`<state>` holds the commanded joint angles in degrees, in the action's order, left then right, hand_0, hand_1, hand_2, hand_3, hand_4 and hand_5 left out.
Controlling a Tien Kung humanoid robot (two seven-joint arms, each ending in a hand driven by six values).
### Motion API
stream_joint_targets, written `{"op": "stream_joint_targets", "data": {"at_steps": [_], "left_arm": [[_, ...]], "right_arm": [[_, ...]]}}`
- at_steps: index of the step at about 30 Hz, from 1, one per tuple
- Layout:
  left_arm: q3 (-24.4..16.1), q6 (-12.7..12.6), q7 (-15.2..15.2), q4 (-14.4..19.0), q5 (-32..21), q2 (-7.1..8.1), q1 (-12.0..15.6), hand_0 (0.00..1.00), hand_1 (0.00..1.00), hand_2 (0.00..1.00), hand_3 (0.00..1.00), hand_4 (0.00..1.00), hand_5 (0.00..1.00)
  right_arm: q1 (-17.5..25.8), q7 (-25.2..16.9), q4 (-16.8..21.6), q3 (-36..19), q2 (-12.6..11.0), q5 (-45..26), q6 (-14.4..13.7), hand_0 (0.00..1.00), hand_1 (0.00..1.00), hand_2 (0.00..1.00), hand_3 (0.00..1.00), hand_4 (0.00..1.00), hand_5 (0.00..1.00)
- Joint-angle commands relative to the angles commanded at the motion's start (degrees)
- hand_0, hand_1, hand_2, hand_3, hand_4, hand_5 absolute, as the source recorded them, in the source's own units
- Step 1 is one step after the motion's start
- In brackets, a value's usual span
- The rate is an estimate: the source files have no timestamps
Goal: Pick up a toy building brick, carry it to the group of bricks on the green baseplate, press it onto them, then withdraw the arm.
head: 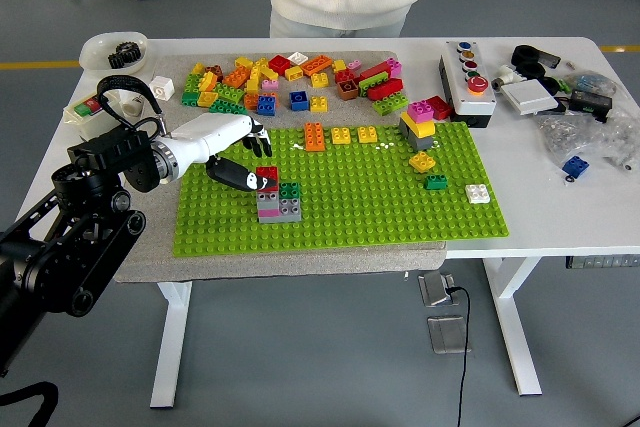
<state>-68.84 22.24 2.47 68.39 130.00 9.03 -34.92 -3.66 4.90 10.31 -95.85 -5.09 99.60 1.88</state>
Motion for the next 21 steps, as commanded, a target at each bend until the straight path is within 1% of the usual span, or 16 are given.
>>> {"op": "stream_joint_targets", "data": {"at_steps": [1,2,6,7,8,9,13,14,18,19,20,21], "left_arm": [[-0.2,0.0,0.0,0.3,0.0,0.01,0.1,0.774,0.690,0.670,0.642,0.926,0.522],[-0.6,-0.1,-0.1,1.1,0.0,0.02,0.2,0.839,0.740,0.705,0.741,0.998,0.679],[-1.6,-0.1,-0.3,3.4,0.0,0.14,0.8,0.839,0.740,0.705,0.741,0.998,0.679],[-1.7,-0.2,-0.3,3.5,0.0,0.15,0.8,0.839,0.740,0.705,0.741,0.998,0.679],[-1.6,-0.3,-0.1,4.3,0.0,0.40,1.4,0.915,0.842,0.757,0.755,0.998,0.730],[-1.5,-0.6,0.1,4.6,0.0,0.51,1.7,0.915,0.842,0.757,0.755,0.998,0.730],[-1.3,-3.0,2.0,5.7,0.0,1.06,3.6,0.915,0.842,0.757,0.755,0.998,0.730],[-1.2,-3.8,2.5,6.0,0.0,1.30,4.2,0.998,0.998,0.921,0.692,0.998,0.753],[-0.7,-6.7,4.5,6.7,0.0,2.13,6.3,0.998,0.998,0.921,0.692,0.998,0.753],[-0.7,-7.0,4.7,6.7,0.0,2.19,6.5,0.998,0.998,0.921,0.692,0.998,0.753],[-0.6,-7.5,5.1,6.8,0.0,2.28,6.9,0.998,0.998,0.973,0.679,0.998,0.796],[-0.5,-8.0,5.4,6.8,0.0,2.35,7.3,0.998,0.998,0.973,0.679,0.998,0.796]], "right_arm": [[0.0,0.0,0.0,0.0,0.0,0.0,0.0,0.744,0.637,0.681,0.623,0.849,0.564],[0.0,0.0,0.0,-0.1,0.0,0.1,0.0,0.744,0.637,0.679,0.623,0.849,0.563],[0.0,0.0,0.0,-0.1,0.0,0.1,0.0,0.744,0.637,0.679,0.623,0.849,0.563],[0.0,0.0,0.0,-0.1,0.0,0.1,0.0,0.744,0.637,0.679,0.623,0.849,0.563],[0.0,0.0,0.0,-0.1,0.0,0.1,0.0,0.744,0.637,0.680,0.623,0.849,0.564],[0.0,0.0,0.0,-0.1,0.0,0.0,0.0,0.744,0.637,0.680,0.623,0.849,0.564],[0.0,-0.1,0.0,-0.2,0.0,-0.1,-0.1,0.744,0.637,0.680,0.623,0.849,0.564],[0.0,0.0,0.0,-0.2,0.0,-0.1,-0.1,0.744,0.637,0.681,0.624,0.849,0.564],[-0.1,0.0,0.0,-0.4,-0.1,0.0,0.0,0.744,0.637,0.681,0.624,0.849,0.564],[-0.1,0.0,0.0,-0.4,-0.1,0.0,0.0,0.744,0.637,0.681,0.624,0.849,0.564],[-0.1,0.0,0.0,-0.4,-0.1,0.0,0.0,0.744,0.637,0.680,0.624,0.849,0.564],[-0.1,-0.1,0.0,-0.4,-0.1,0.0,0.0,0.744,0.637,0.680,0.624,0.849,0.564]]}}
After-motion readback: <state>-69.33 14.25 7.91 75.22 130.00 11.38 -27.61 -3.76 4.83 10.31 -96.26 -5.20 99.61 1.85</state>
